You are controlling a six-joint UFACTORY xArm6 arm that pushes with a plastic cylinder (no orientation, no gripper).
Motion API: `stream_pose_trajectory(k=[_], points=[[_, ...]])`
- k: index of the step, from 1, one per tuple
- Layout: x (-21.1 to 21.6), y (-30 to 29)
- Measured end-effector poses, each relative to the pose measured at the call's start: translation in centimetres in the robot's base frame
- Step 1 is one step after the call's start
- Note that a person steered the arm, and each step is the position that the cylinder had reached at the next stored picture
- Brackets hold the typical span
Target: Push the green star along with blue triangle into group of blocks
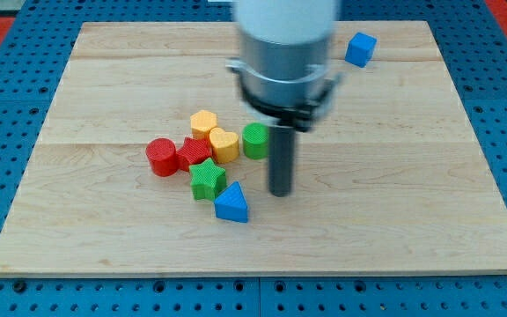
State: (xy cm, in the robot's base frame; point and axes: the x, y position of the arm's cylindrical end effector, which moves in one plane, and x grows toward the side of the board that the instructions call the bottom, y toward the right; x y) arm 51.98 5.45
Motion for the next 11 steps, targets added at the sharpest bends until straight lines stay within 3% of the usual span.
stream_pose_trajectory(k=[1, 2, 3, 4, 5, 6, 8, 9, 10, 11], points=[[7.9, -0.1], [4.6, -3.5], [-3.5, -7.0], [0.6, -4.0], [9.0, 0.9], [9.9, -0.7], [2.4, -11.6], [-2.3, -10.1], [-4.6, -10.0], [-1.9, -12.1]])
